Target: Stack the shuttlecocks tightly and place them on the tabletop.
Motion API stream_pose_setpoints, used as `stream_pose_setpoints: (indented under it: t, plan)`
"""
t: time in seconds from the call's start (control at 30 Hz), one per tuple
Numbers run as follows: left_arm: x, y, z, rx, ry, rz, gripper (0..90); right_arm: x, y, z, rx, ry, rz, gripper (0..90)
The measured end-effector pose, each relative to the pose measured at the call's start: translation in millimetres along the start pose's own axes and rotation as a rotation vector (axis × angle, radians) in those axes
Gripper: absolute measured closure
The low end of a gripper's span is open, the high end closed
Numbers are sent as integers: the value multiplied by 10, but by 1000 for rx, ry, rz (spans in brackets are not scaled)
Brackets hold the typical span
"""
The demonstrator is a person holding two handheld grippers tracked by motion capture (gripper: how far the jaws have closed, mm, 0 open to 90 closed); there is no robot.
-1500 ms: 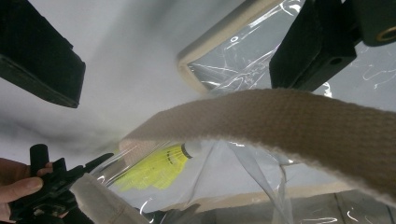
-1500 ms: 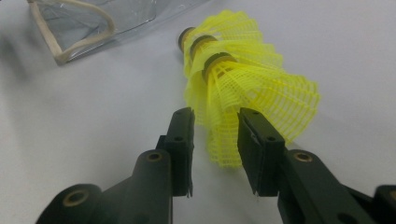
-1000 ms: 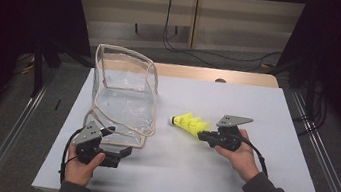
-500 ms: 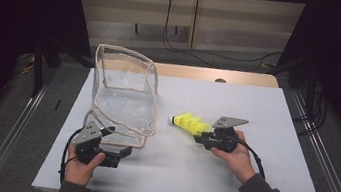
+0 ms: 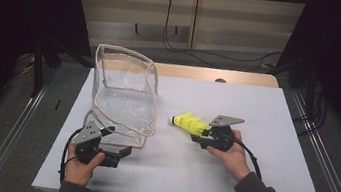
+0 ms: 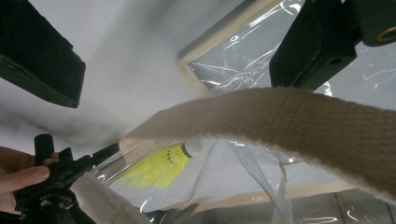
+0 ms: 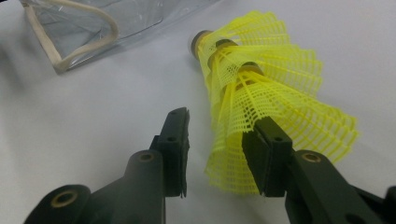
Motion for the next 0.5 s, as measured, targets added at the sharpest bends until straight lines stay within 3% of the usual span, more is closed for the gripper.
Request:
stream_pose_setpoints:
  t: [0.5]
  plan:
    - [6, -3, 3, -1, 4, 1, 36, -99, -21, 63, -35, 3, -32, 492]
Point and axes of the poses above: each handheld gripper's, and its own axes: x roughly backward along the jaws, z roughly out of its top, y roughly to its right, the point moved 4 cm from there along -x, roughly forward along the jaws, and after that the axes turned 8 degrees about -y, right-handed, at the moved point
